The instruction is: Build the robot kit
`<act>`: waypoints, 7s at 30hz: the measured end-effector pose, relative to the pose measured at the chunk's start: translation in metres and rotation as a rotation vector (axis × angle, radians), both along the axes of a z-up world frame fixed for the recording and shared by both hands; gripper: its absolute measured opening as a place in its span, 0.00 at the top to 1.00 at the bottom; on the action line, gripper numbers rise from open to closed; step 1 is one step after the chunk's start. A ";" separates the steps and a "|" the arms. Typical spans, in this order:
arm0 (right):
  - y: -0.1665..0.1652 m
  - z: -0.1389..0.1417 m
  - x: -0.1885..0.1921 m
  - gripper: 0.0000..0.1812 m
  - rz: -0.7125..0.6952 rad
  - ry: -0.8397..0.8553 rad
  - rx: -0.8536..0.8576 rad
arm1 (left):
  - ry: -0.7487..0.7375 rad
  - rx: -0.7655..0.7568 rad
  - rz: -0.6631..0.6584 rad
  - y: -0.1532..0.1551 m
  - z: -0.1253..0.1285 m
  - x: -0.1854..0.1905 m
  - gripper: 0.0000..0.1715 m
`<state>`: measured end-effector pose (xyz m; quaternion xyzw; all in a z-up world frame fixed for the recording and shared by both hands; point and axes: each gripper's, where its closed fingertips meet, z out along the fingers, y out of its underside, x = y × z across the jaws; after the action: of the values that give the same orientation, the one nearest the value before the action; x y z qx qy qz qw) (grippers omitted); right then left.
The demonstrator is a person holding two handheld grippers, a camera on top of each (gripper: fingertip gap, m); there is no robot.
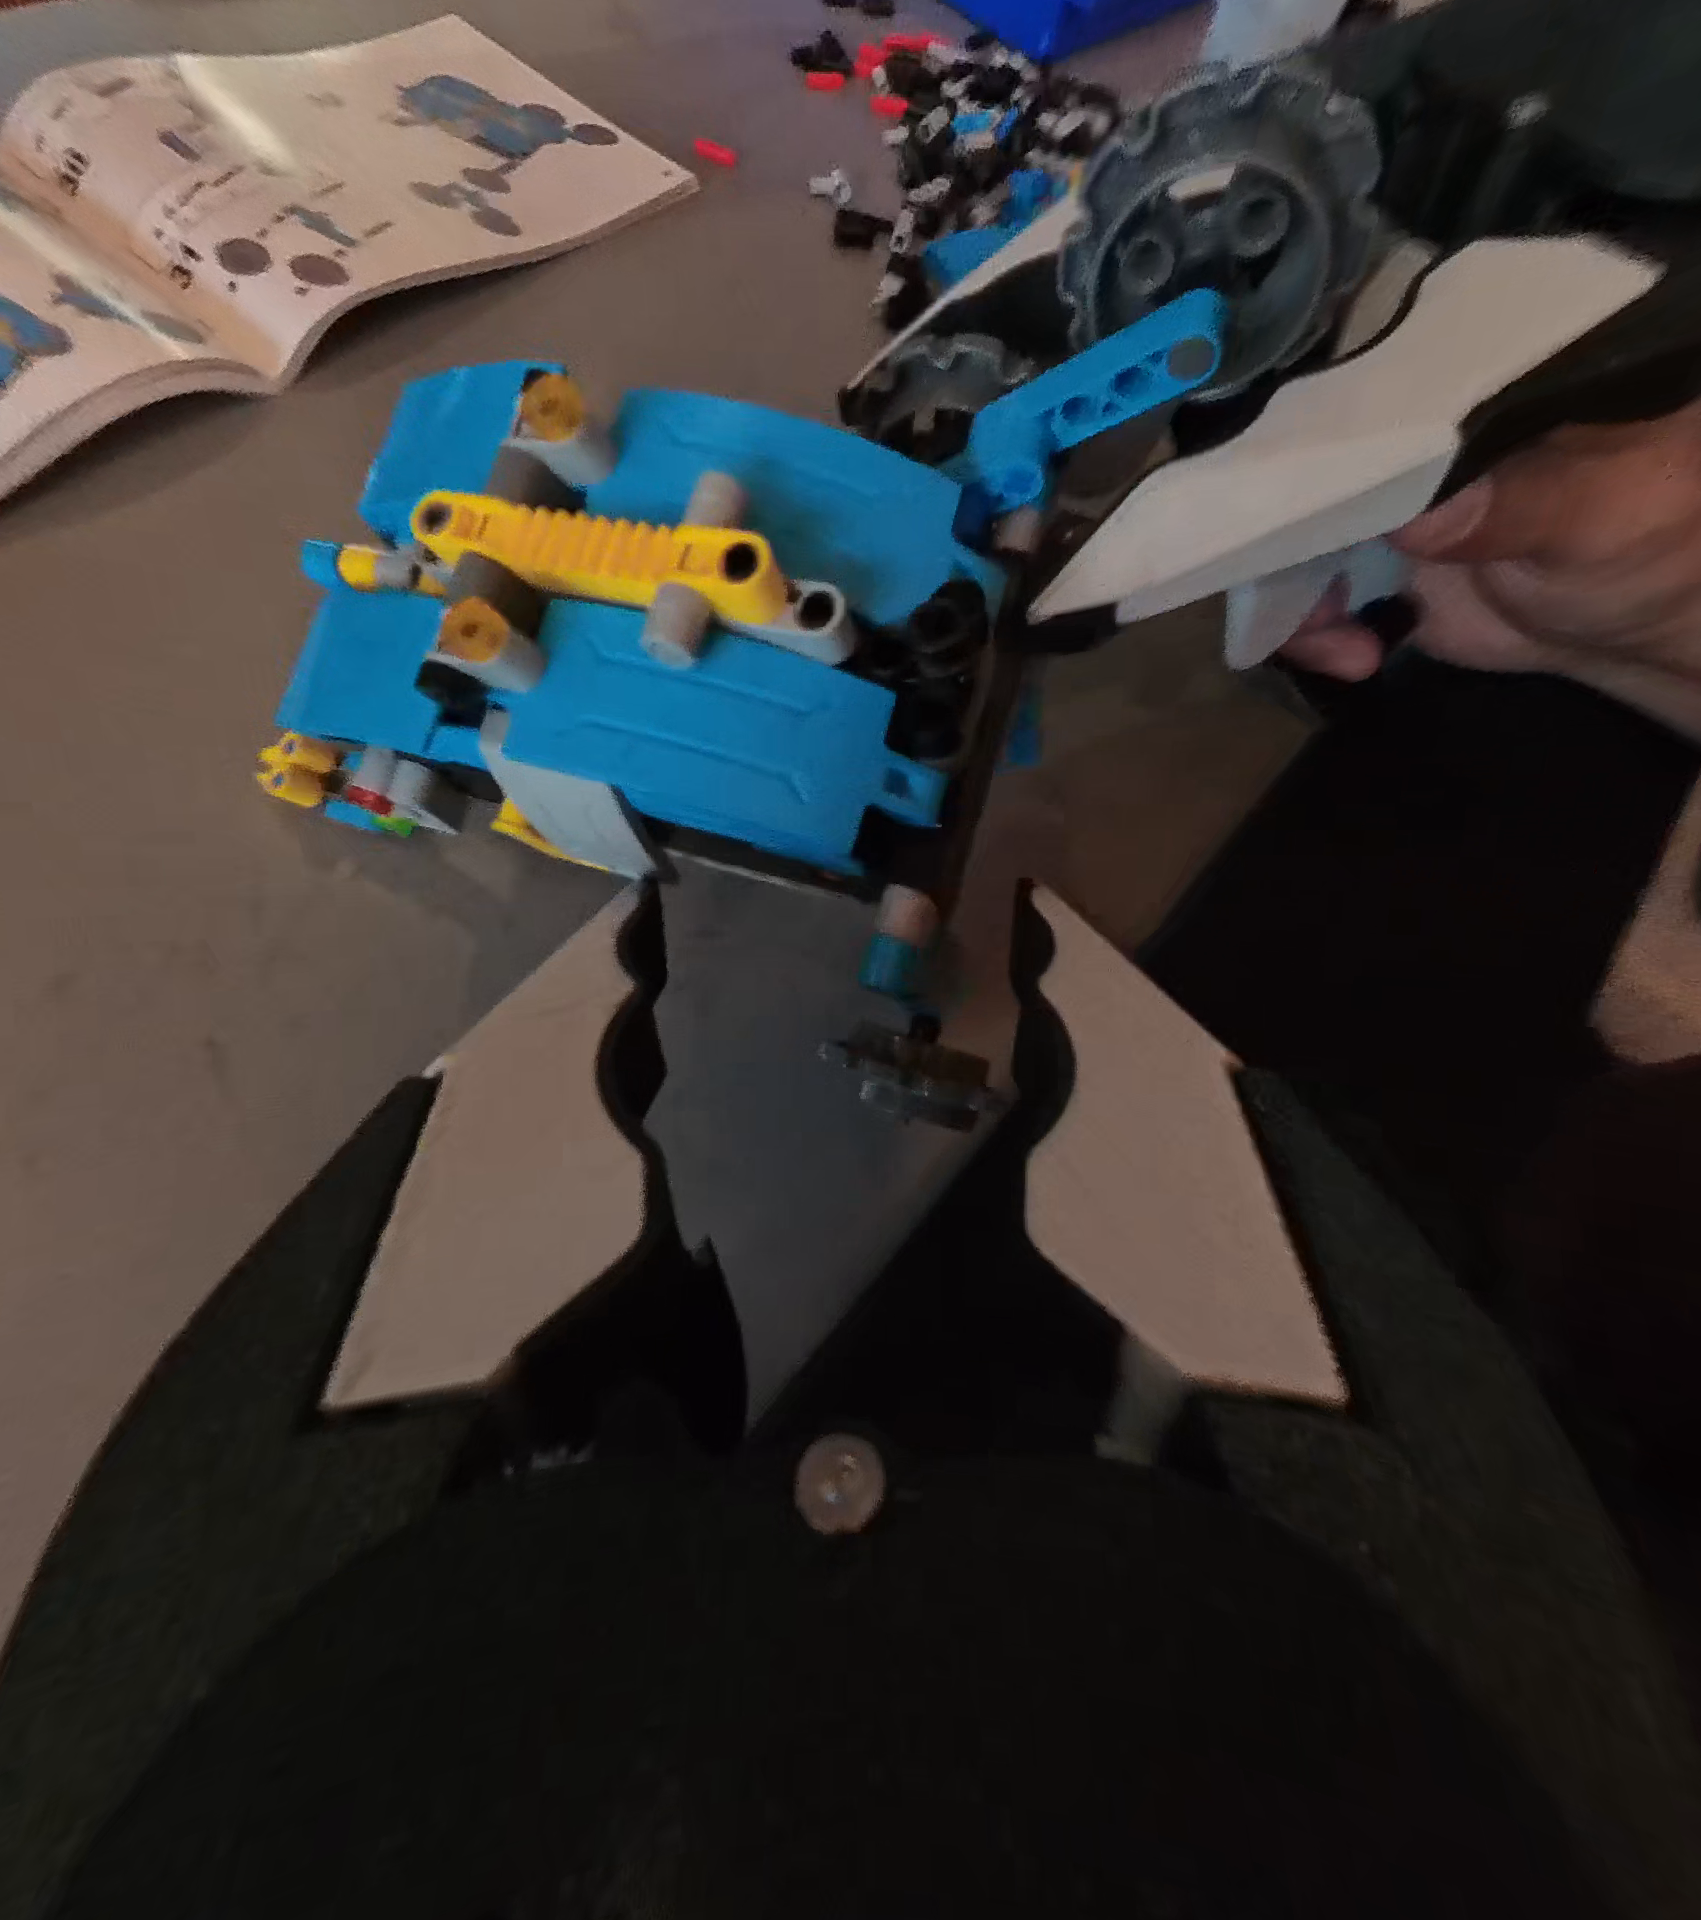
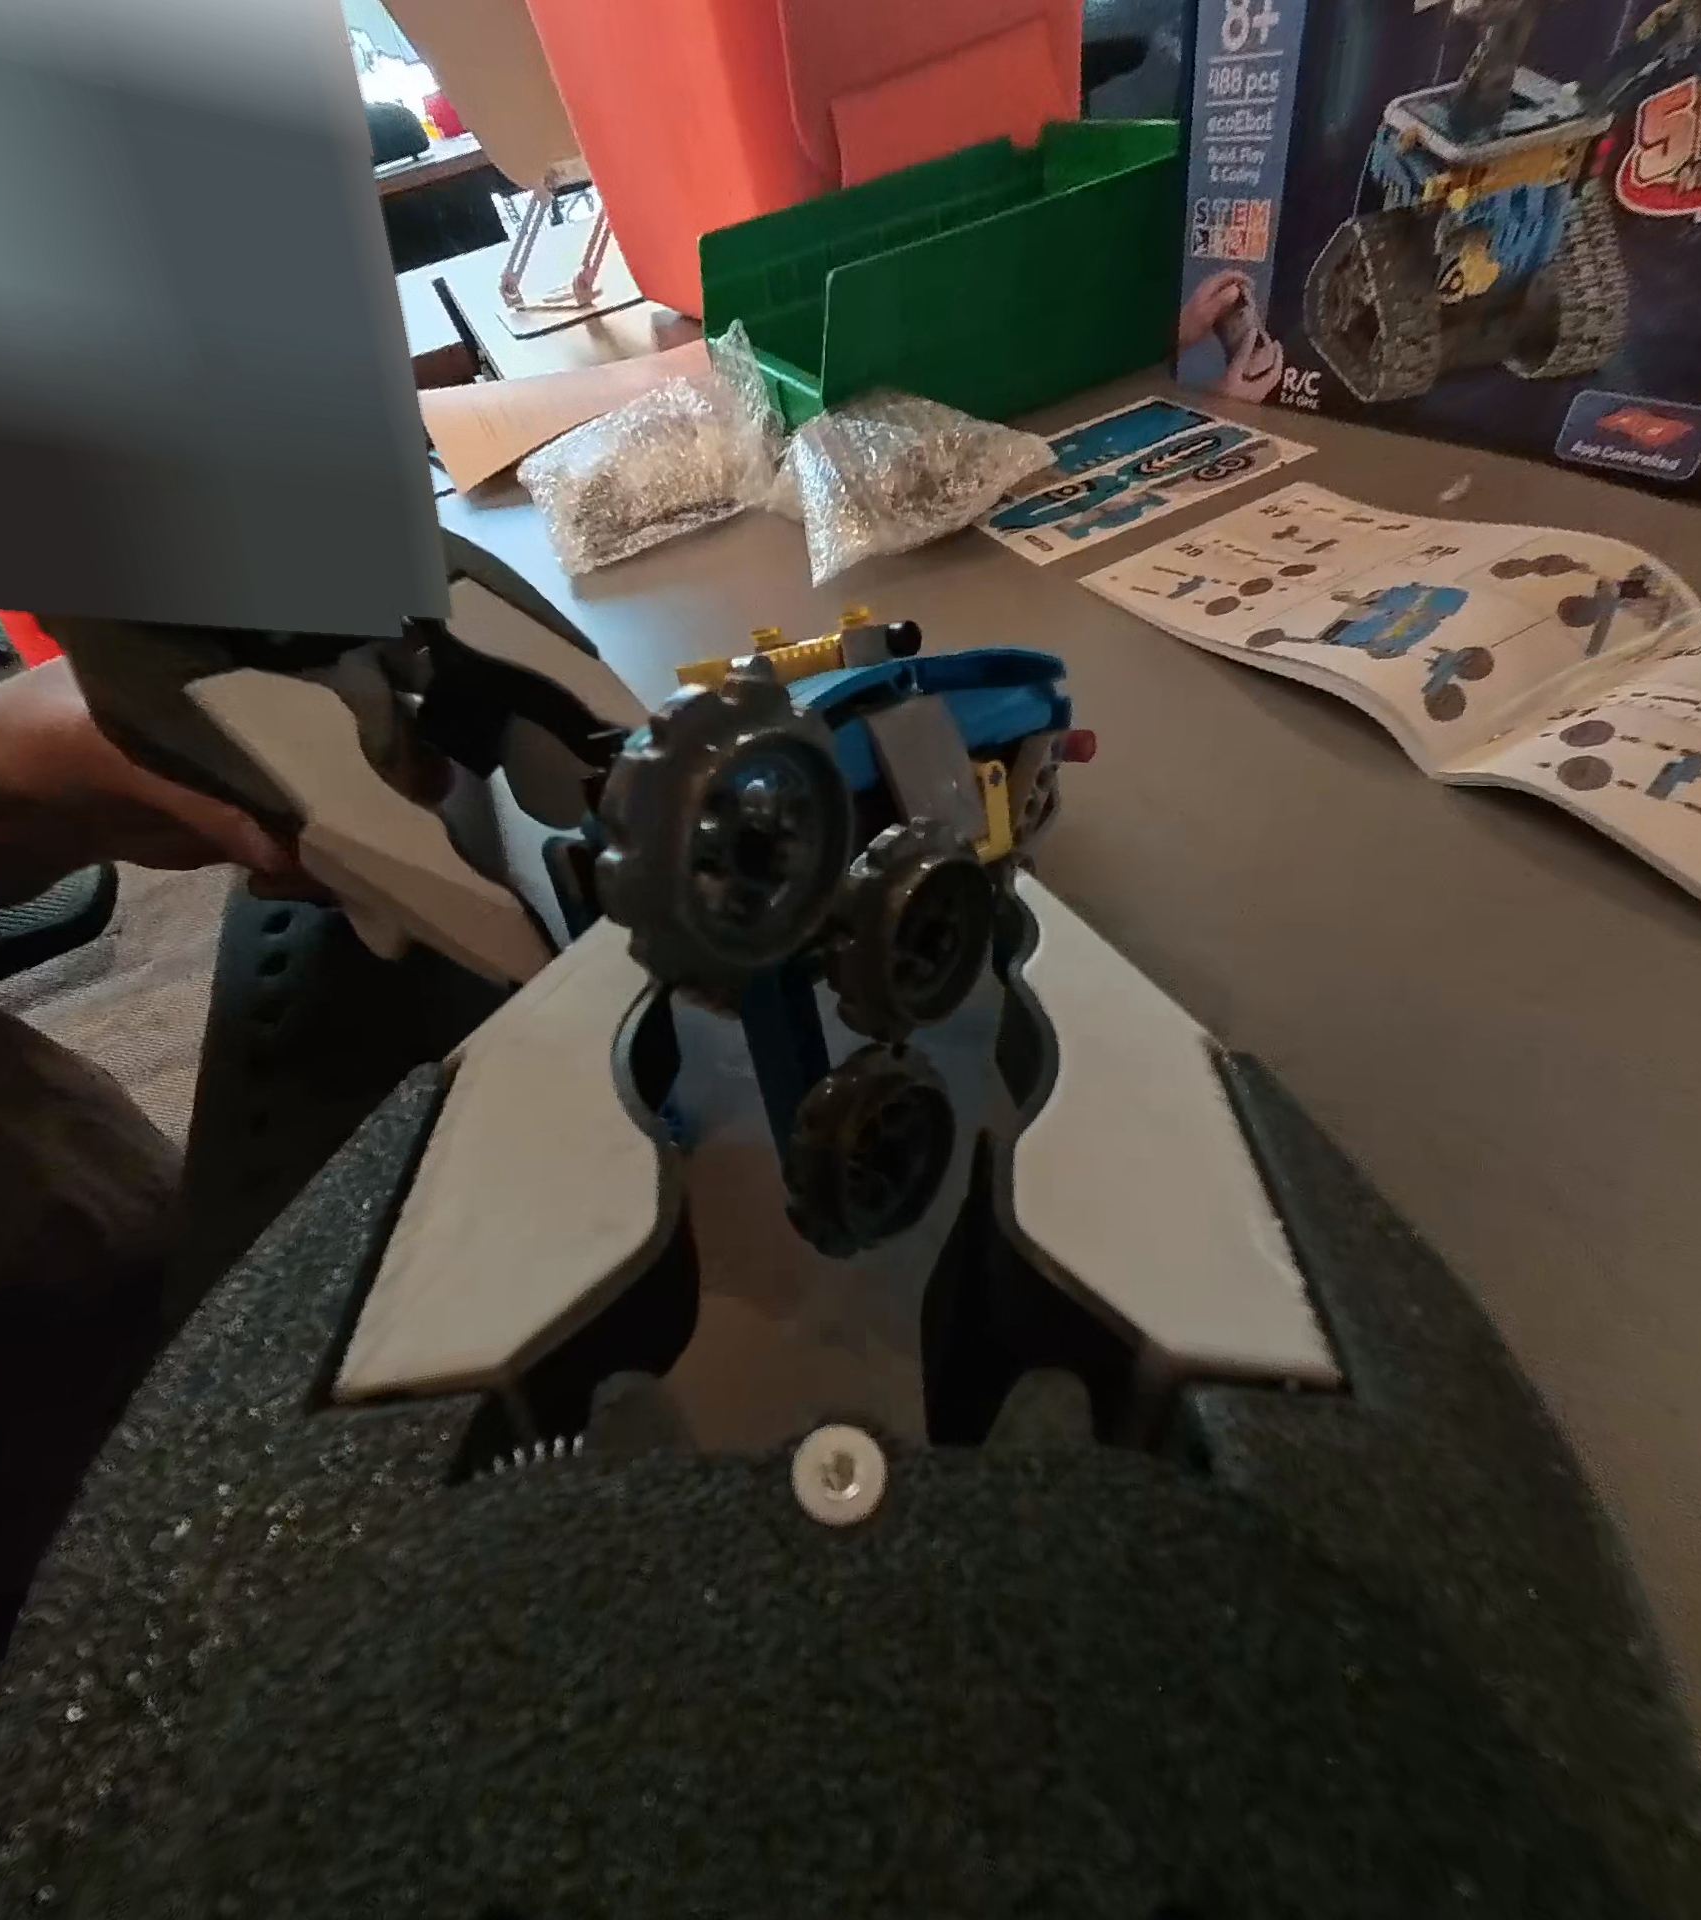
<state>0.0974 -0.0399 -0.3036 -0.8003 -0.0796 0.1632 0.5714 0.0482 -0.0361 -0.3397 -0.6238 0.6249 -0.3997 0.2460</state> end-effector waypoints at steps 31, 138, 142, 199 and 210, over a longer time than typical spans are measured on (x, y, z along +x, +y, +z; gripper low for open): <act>-0.003 -0.006 0.018 0.73 -0.028 0.025 -0.039 | -0.070 -0.060 -0.030 0.003 0.009 0.014 0.82; 0.003 0.010 -0.001 0.68 0.483 0.061 -0.012 | -0.017 -0.038 -0.486 -0.006 0.016 -0.018 0.95; 0.008 0.013 0.000 0.75 0.437 0.040 0.024 | -0.083 -0.090 -0.408 -0.004 0.015 -0.015 0.95; 0.025 0.000 -0.007 0.79 0.641 0.130 0.027 | 0.001 0.175 -0.571 -0.016 0.017 -0.033 0.96; 0.019 0.001 -0.009 0.87 0.658 0.110 0.029 | -0.010 0.156 -0.553 -0.017 0.017 -0.032 0.96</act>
<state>0.0889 -0.0214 -0.3026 -0.7134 -0.3052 0.3807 0.5029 0.0157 -0.0528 -0.3227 -0.4069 0.7992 -0.4051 0.1779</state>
